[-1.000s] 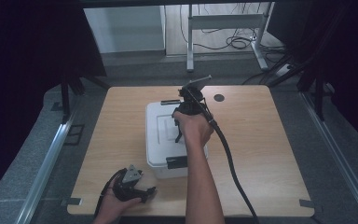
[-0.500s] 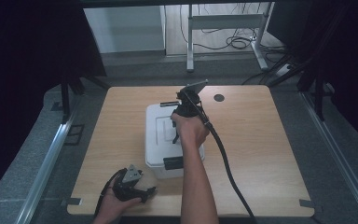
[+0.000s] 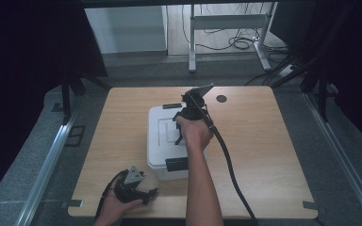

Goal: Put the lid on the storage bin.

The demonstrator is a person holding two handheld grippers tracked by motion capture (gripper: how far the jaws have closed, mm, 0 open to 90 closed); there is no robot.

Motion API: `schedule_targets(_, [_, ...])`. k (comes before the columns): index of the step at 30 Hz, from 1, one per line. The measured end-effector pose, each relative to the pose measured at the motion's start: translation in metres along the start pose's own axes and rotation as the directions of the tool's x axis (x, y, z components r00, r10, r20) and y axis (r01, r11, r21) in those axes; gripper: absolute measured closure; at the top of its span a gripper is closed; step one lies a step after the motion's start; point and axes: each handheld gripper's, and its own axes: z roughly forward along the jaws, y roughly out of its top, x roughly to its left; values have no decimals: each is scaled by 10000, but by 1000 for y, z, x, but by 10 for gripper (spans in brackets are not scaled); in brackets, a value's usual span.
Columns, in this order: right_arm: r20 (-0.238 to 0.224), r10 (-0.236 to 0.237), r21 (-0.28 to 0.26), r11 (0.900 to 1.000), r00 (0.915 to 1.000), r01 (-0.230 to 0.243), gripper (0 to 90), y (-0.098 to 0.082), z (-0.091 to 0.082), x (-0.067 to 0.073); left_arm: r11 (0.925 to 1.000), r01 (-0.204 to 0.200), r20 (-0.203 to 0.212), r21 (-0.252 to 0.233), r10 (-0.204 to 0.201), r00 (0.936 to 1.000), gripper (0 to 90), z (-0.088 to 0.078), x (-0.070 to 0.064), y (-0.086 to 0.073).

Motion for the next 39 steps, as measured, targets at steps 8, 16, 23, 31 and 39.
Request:
schedule_targets(8, [22, -201, 1, 9998, 9998, 201, 844, 0, 0, 0, 10000, -8, 0, 0, 8, 10000, 145, 0, 0, 0])
schedule_targets(16, [-125, -430, 155, 9989, 9990, 432, 789, -1, 1, -1, 10000, -6, -5, 3, 6, 10000, 145, 0, 0, 0])
schedule_targets(23, [-449, -746, -40, 9972, 9962, 745, 653, 1, -6, -3, 10000, -17, 8, 4, 17, 10000, 143, 0, 0, 0])
schedule_targets(31, [-719, -1314, -526, 9904, 9887, 1278, 622, 0, -19, -17, 10000, -10, -5, 2, 10, 10000, 143, 1, 0, 0])
schedule_targets(39, [-897, -1533, -1009, 9844, 9841, 1441, 605, 0, -34, -40, 10000, -8, -10, 7, 8, 10000, 143, 0, 0, 0])
